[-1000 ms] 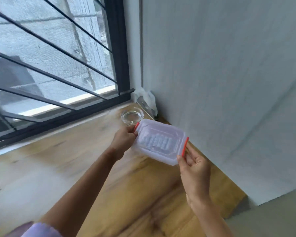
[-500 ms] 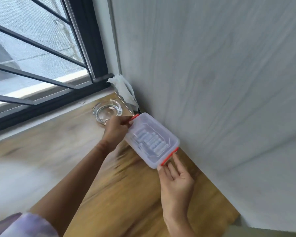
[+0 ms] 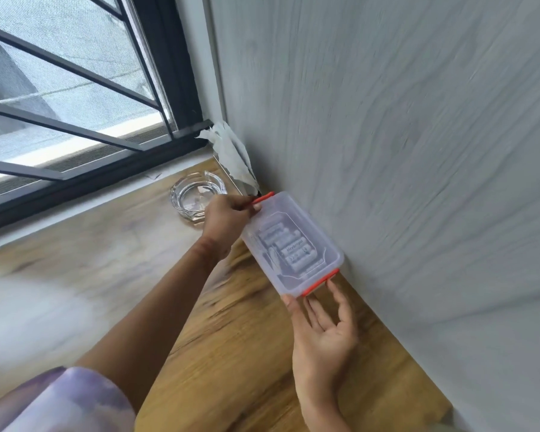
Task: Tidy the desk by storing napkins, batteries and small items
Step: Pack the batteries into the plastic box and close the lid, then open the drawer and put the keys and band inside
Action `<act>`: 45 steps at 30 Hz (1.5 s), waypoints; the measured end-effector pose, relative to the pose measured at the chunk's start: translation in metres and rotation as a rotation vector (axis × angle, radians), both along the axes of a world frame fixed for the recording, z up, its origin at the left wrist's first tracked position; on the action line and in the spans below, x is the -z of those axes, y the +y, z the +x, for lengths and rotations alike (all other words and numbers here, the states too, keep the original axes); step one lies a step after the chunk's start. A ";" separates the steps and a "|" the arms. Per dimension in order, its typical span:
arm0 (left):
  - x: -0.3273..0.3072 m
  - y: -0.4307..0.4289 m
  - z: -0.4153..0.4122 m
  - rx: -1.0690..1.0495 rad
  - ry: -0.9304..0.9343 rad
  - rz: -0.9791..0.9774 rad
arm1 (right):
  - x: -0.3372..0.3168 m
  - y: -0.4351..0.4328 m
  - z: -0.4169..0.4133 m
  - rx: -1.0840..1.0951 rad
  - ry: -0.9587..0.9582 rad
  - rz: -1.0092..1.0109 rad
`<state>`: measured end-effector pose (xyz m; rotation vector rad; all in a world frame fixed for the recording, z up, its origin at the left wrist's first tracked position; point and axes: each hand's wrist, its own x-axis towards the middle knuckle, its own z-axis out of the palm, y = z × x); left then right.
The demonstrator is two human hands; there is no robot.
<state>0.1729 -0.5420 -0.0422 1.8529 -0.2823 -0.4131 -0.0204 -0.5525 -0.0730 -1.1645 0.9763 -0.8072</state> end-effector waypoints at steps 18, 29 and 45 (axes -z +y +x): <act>-0.040 0.101 -0.097 -0.049 -0.298 0.213 | -0.036 0.044 -0.033 -0.175 0.062 -0.517; -0.047 0.307 -0.207 -0.073 -0.286 0.192 | -0.059 0.201 -0.099 -0.291 0.060 -0.593; -0.033 0.584 -0.343 -0.346 -0.253 0.178 | -0.051 0.460 -0.208 -0.620 0.091 -0.696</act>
